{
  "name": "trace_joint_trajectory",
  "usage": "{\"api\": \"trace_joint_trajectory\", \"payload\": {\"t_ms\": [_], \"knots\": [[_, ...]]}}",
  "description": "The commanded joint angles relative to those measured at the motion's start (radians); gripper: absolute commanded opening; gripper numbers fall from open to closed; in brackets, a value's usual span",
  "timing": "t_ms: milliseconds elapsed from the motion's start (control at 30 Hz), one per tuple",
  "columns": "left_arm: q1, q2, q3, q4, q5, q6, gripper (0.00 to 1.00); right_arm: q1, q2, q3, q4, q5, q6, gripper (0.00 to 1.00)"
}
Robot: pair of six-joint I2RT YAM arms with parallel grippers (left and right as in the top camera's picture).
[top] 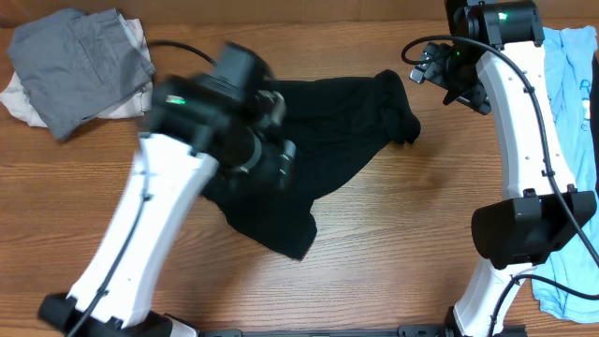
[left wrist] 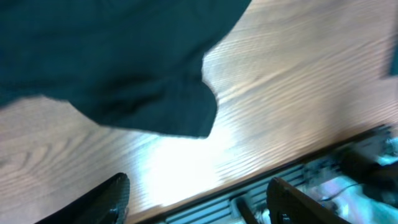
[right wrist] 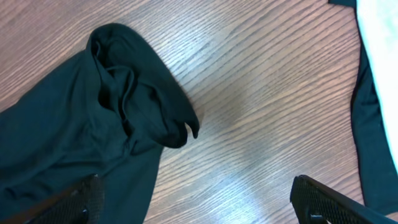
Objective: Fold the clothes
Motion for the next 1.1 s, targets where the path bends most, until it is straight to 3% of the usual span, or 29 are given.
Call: {"api": "trace_joint_trajectory", "payload": {"t_ms": [0,200,333,500,1067], "knots": [[-0.06,0.023,-0.146,0.057,-0.077,-0.114,0.72,-0.041,-0.015,-0.009,0.013,-0.016,-0.004,1.0],[-0.118,0.023,-0.341,0.188,-0.038,-0.084,0.71,-0.184,-0.015,-0.012,0.052,-0.152,-0.083,1.0],[-0.243,0.036,-0.441,0.327,-0.046,-0.093,0.73,-0.261,-0.015,-0.02,0.055,-0.278,-0.166,1.0],[-0.312,0.112,-0.512,0.362,-0.107,-0.194,0.72,-0.268,-0.015,-0.061,0.052,-0.278,-0.166,1.0],[-0.317,0.342,-0.527,0.463,-0.111,-0.175,0.63,-0.245,-0.015,-0.262,0.176,-0.296,-0.161,1.0]]}}
